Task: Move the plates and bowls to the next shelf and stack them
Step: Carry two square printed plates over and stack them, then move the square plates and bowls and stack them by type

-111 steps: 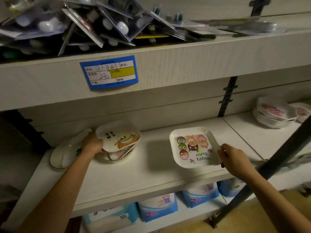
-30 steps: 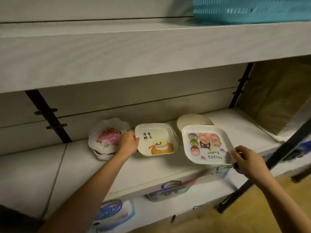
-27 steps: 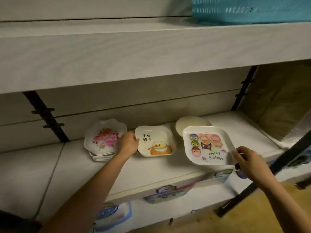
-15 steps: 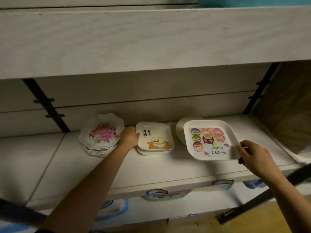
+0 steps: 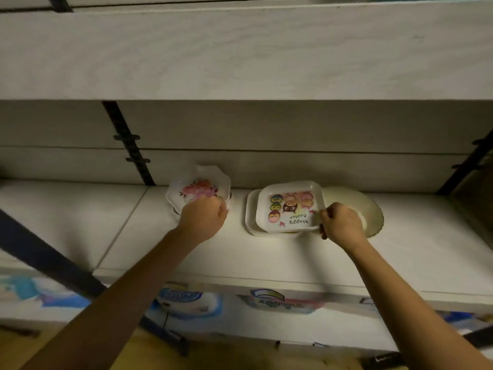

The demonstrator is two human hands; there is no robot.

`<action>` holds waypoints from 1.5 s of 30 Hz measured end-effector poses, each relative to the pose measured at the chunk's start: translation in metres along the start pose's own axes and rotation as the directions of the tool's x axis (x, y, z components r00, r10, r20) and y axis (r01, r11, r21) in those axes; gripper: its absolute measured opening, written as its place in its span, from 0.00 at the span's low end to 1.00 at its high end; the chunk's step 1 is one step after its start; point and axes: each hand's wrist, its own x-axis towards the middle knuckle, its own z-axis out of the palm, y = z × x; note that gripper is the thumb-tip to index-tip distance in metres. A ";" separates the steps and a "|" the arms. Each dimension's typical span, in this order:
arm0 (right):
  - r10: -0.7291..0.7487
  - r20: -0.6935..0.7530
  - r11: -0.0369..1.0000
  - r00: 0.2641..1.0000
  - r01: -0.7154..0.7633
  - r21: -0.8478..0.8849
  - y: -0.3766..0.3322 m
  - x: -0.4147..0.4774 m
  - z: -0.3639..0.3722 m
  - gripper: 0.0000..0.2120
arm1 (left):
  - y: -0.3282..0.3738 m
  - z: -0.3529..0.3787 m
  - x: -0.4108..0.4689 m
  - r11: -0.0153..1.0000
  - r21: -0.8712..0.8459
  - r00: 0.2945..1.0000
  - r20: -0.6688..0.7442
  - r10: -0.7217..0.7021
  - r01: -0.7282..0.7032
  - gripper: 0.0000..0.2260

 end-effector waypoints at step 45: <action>-0.633 0.415 0.648 0.653 0.741 -0.178 -0.264 -0.169 0.131 0.13 | -0.276 -0.101 -0.237 0.900 0.073 0.903 -0.056 -0.426 0.430 0.13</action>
